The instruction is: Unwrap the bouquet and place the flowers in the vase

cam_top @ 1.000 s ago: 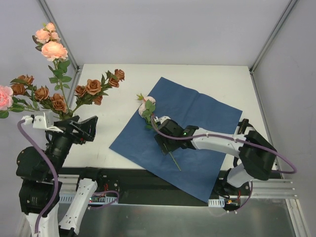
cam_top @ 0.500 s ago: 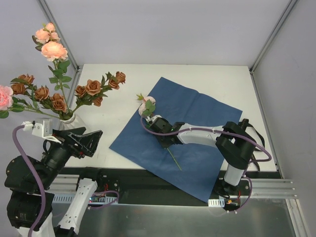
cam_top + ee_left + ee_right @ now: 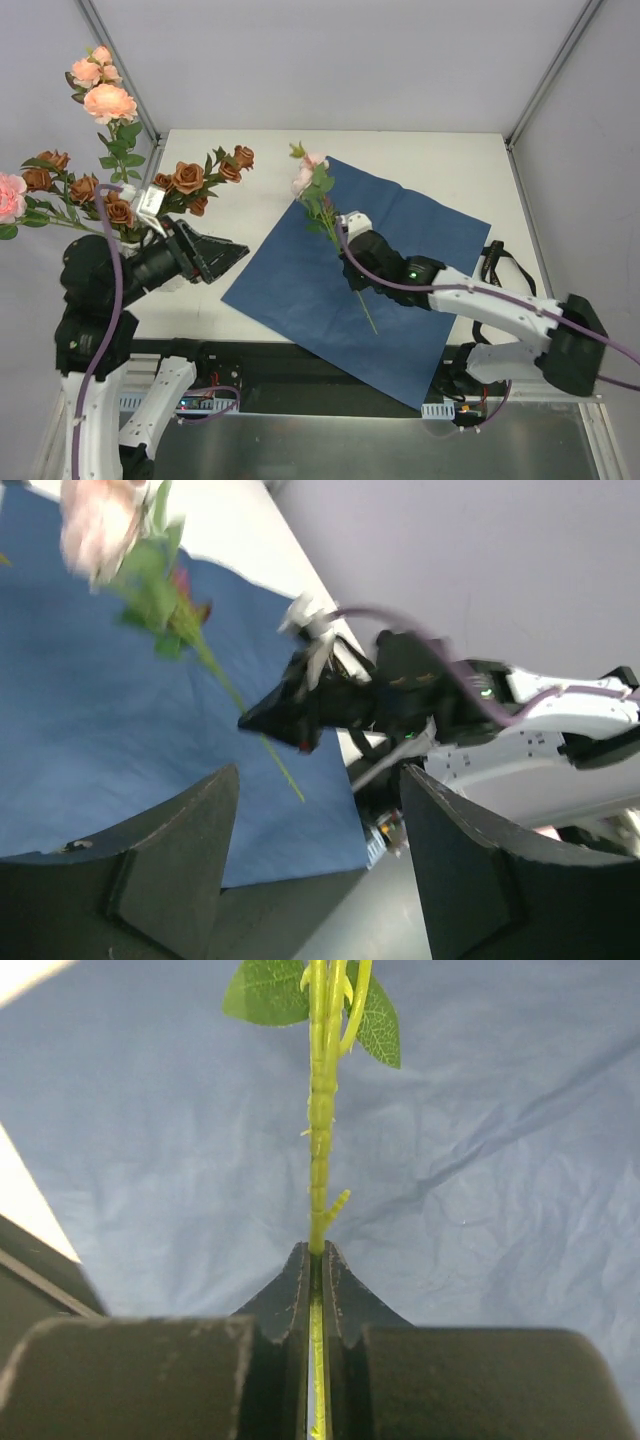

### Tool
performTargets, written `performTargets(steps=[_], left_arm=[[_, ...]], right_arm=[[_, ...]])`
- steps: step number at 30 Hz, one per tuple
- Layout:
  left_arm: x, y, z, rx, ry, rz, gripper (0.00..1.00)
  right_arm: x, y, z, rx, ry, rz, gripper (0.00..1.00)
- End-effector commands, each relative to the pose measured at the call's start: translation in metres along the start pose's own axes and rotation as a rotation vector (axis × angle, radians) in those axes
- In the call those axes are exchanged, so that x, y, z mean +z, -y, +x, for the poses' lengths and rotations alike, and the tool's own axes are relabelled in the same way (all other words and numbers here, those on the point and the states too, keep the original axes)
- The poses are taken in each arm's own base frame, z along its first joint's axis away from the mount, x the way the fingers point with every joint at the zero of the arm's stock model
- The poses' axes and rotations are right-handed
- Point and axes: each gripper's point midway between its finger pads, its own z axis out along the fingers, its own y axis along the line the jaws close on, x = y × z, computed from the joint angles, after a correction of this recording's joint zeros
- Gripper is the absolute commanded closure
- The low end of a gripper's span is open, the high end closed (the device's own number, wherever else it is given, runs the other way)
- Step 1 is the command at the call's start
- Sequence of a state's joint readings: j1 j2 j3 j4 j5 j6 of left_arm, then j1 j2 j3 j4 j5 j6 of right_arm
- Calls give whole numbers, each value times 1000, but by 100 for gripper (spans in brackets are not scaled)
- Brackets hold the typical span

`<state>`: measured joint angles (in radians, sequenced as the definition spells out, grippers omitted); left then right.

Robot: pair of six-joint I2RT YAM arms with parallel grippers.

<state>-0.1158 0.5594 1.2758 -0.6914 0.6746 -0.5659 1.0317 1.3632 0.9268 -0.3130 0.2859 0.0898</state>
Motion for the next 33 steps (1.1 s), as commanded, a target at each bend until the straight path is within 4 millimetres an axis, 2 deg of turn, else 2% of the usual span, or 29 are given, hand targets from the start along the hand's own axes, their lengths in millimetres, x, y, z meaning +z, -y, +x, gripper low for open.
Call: performTargets(steps=[1,2,4,6,8,9,10,12,13,15,16,17,20,25,30,33], left_arm=[[27,10,5,-181,-57,203,37],[30,12,-2,-158,-21,229,37],[32,8,-1,-155,-6,216,37],[34,11,-4,-133,-7,222,37],[44,14,-2,-138,-56,242,36],[48,16,-10,-106,-30,230,36],[56,27,1,-103,-95,273,36],[67,42,3,-42,-111,300,36],[84,46,13,-35,-151,289,36],[96,56,17,14,-169,300,36],[111,51,20,25,-168,256,36],[114,60,26,46,-185,273,37],[133,63,29,100,-183,245,40],[166,71,41,108,-240,237,42],[188,75,45,97,-252,225,32],[199,76,53,99,-273,225,35]], right_arm=[[-42,1,-41,136,229,-66,99],[-55,0,-48,159,269,-92,99],[-66,-3,-49,169,298,-140,99],[-85,-8,-59,184,370,-206,99],[-101,-13,-62,179,412,-275,99],[-106,-14,-65,172,432,-292,99],[-112,-18,-67,162,440,-321,100],[-127,-21,-74,148,479,-358,99],[-133,-23,-77,137,490,-380,99],[-148,-24,-82,134,526,-409,99],[-154,-26,-83,137,536,-429,99],[-164,-25,-85,137,563,-449,99],[-182,-27,-85,126,600,-498,99],[-194,-19,-81,130,645,-496,99],[-191,-17,-76,127,634,-490,99],[-189,-19,-73,124,626,-497,99]])
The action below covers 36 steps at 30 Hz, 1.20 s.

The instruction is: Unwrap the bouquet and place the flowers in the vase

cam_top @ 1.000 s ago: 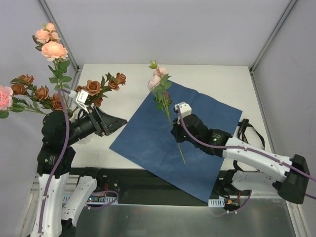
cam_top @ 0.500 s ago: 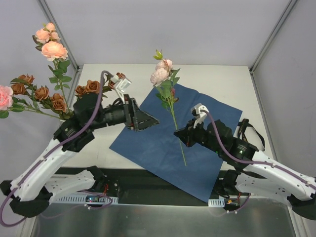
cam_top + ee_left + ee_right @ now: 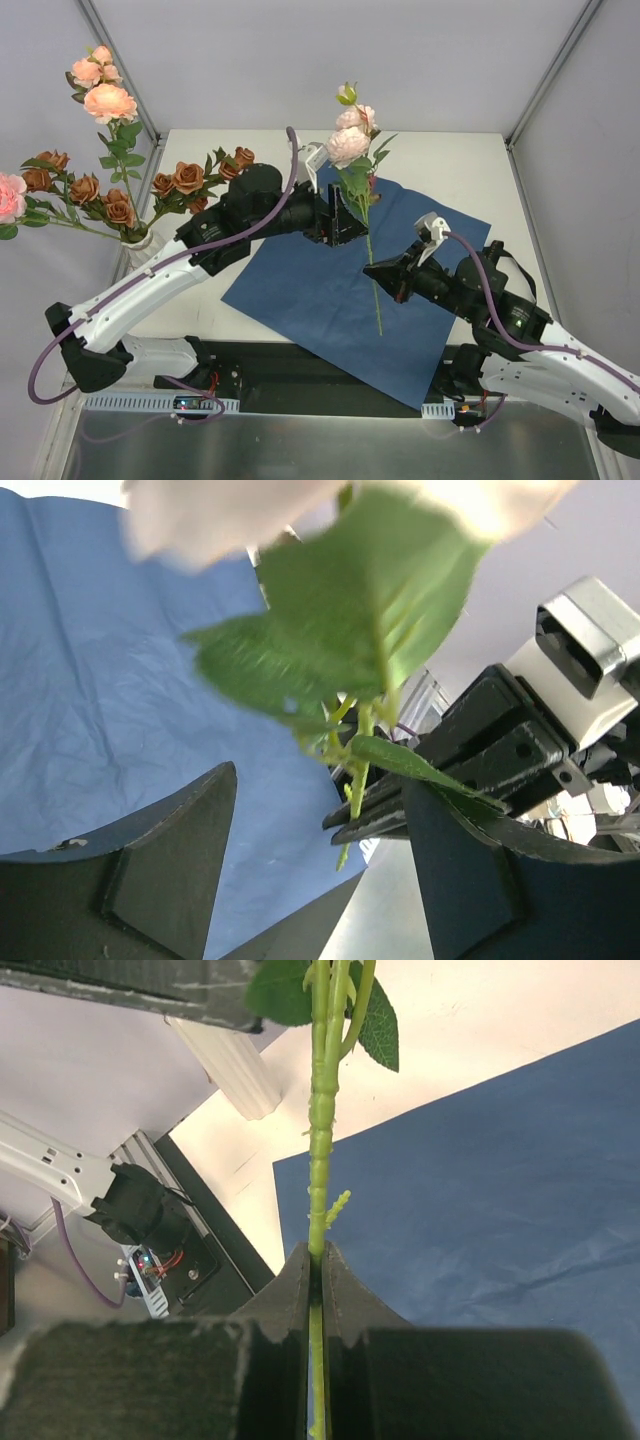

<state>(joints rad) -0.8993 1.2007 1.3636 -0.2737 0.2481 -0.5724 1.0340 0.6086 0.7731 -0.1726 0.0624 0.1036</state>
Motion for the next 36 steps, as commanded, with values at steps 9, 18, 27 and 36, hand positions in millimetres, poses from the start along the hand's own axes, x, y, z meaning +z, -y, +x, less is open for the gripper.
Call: performTargets(steps=[9,18,27,36], left_arm=[[26,7,-21,28,62,17,64],[10,-1,-34,127,121,-49,100],[-72,-32,-65,444,176,-343,100],[-154,-77,-126,777,309,-796,100]], right_arm=[[1,-6,3,-25,7,-42,99],[3,7,13,-28,-48,26,41],[-11,40,20,-44,-78,202,15],[-21,46,35,-15,-101,217,15]])
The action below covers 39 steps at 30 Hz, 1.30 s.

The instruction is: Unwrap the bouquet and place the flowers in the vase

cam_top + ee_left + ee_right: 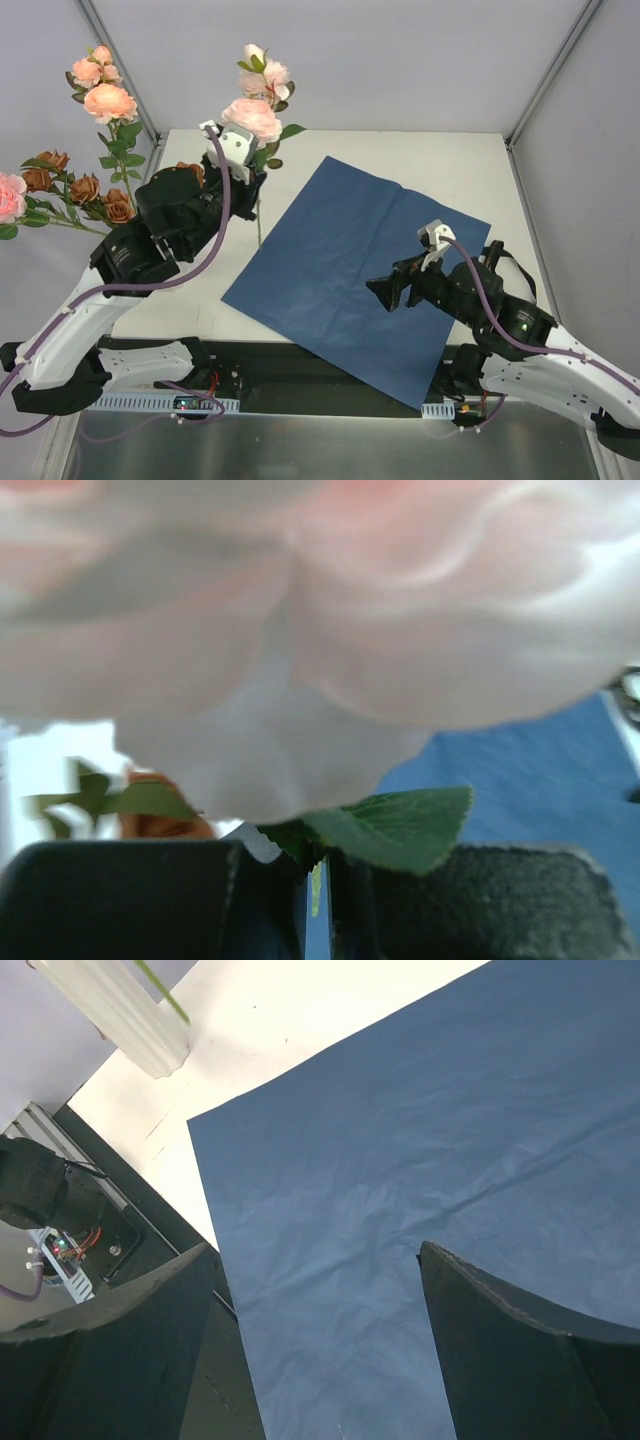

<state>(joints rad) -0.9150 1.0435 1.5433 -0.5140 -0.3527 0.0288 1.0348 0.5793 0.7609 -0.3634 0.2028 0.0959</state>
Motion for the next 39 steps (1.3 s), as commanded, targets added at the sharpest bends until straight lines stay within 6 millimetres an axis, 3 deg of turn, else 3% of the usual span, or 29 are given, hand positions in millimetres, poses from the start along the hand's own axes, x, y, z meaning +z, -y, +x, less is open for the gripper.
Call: performTargets(steps=[1,7,8,10,11,12,15,22,25,26,31,33,35,36,37,39], left_arm=[[-8,-59,-26,254,56,-266,100],[-31,-90,-59,360,201,-396,100],[-30,-92,-57,373,215,-411,100],[-49,-104,-76,369,305,-475,100],[-47,-105,-70,381,315,-483,100],[-59,-107,-81,365,378,-493,100],[-73,-116,-85,379,406,-540,100],[-110,-142,-85,342,392,-666,100],[-126,-136,-86,177,437,-569,100],[-126,-131,-76,167,399,-527,100],[-145,-128,-68,-48,412,-464,100],[-149,-127,-62,-65,382,-446,100],[-158,-125,-68,-108,376,-420,100],[-158,-122,-56,-85,313,-400,100],[-168,-123,-63,-116,328,-388,100],[-174,-124,-55,-98,288,-381,100]], right_arm=[[-4,6,3,20,5,25,15],[-10,8,3,31,9,32,15],[-11,9,4,33,8,34,15],[-14,9,3,38,16,31,15],[-15,10,4,38,16,32,15],[-17,11,2,41,25,34,15],[-19,12,3,43,24,39,15],[-23,14,6,62,22,41,15],[-24,14,6,65,24,41,15],[-24,14,6,67,24,42,15],[-23,14,7,67,15,48,15],[-22,15,9,68,7,51,15],[-21,17,12,69,-1,63,15],[-22,17,12,72,0,64,15],[-22,18,12,73,1,66,15],[-22,19,13,76,1,71,15]])
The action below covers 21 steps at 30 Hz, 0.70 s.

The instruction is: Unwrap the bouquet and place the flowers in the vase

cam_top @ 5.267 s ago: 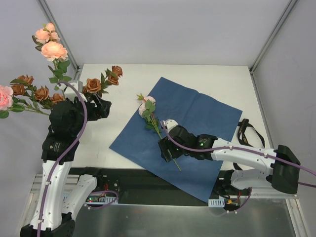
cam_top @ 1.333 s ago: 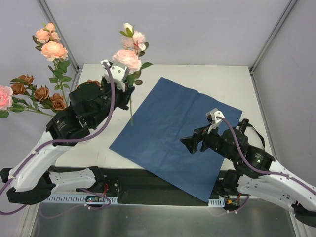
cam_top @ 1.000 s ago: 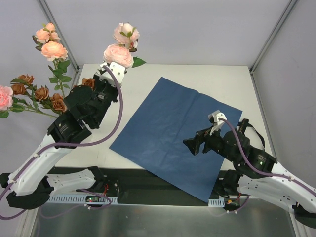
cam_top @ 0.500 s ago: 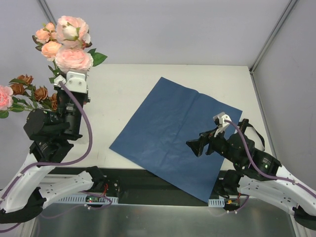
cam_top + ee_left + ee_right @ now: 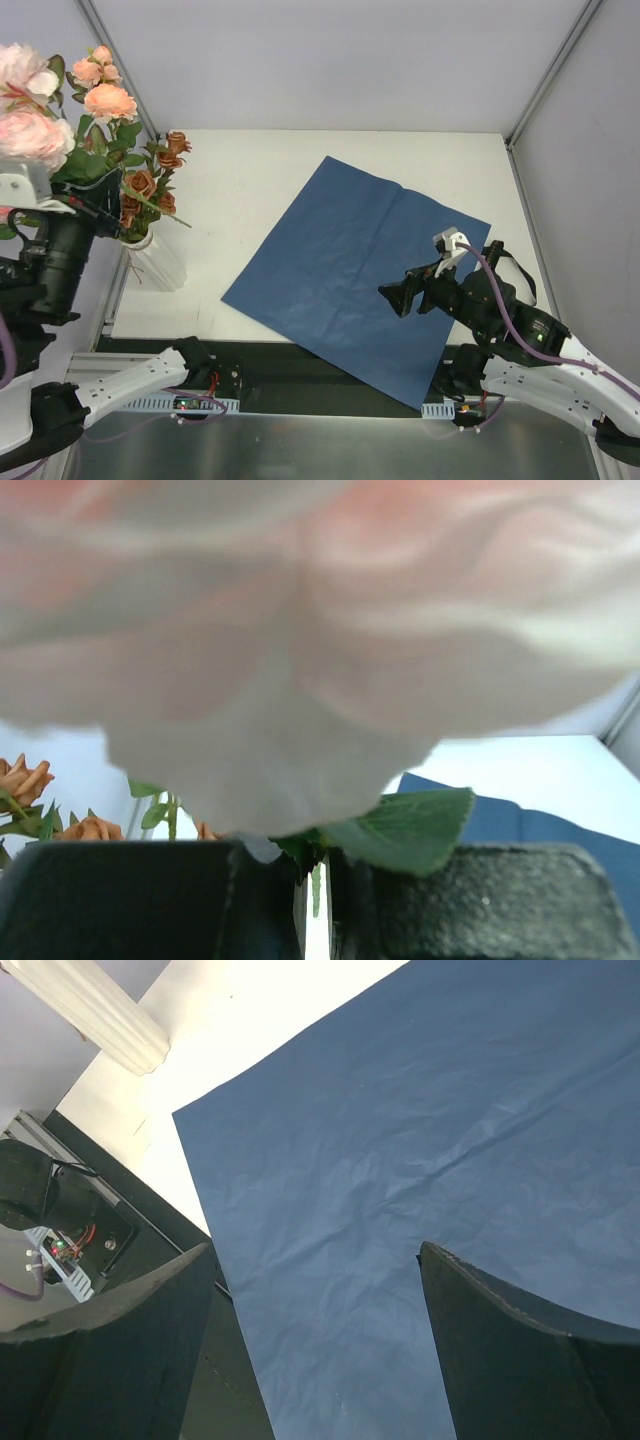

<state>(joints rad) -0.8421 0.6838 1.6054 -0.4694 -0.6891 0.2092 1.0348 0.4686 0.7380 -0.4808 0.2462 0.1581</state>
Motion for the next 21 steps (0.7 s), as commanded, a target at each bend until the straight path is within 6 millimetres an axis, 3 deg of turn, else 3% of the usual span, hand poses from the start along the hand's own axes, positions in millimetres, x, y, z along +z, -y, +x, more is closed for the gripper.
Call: performTargets(steps=[1,7,9,15,21], left_arm=[[-18,-3,11,-24,-93,38,100],[-30,-54,11,131,-107,-168,100],[-28,-61,12,204,-124,-214,100],[-22,-71,-2,219,-66,-313,100],[-10,-69,3,220,-57,-384,100]], right_arm=[[0,3,-1,22,12,20,15],[5,2,1,19,0,24,15],[7,2,2,15,-9,25,14],[12,0,6,17,-24,21,15],[10,-1,5,22,-22,16,15]])
